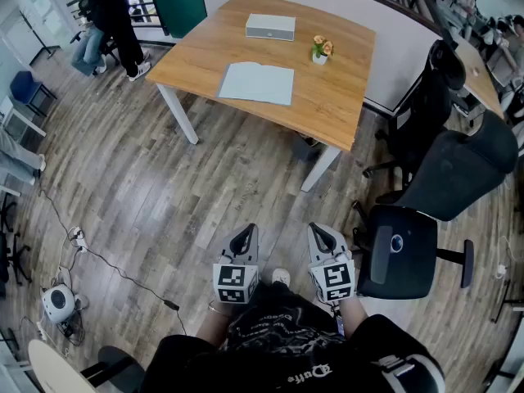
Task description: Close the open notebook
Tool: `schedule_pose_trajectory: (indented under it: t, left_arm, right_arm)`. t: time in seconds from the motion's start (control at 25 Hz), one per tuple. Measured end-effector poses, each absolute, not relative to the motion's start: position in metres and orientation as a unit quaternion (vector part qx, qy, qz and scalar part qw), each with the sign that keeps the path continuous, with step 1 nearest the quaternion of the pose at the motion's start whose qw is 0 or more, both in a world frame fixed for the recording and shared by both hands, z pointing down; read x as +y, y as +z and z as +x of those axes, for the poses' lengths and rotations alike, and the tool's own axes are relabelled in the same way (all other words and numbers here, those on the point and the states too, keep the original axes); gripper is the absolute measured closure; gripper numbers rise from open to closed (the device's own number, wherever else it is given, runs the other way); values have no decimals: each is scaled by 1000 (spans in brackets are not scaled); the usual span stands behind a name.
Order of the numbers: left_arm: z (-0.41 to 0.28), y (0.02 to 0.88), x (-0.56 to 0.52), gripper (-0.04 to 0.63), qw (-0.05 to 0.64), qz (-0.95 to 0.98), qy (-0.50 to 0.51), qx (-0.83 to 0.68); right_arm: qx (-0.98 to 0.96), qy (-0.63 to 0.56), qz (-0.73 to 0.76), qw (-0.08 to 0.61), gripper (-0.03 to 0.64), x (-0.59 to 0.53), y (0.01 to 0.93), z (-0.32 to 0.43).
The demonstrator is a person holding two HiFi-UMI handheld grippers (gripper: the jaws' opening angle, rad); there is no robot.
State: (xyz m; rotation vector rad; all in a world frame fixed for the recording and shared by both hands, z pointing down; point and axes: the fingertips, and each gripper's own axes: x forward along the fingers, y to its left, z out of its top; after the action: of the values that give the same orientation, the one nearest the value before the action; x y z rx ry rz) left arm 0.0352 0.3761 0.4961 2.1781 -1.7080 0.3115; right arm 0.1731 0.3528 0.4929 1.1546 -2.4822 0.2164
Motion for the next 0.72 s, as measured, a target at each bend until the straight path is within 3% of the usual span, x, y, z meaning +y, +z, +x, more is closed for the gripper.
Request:
schedule_pose_trajectory:
  t: [0.36, 0.6, 0.72]
  left_arm:
    - [35, 494, 378, 574, 169, 769, 101, -608]
    - [34, 494, 378, 574, 172, 776, 91, -600]
    - [36, 491, 377, 560, 178, 787, 78, -586]
  right_arm:
    - [-879, 63, 426, 206, 612, 352, 490, 180]
    - [-885, 69, 429, 166, 598, 352, 488, 174]
    - [-895, 82, 405, 166, 410, 357, 491, 164]
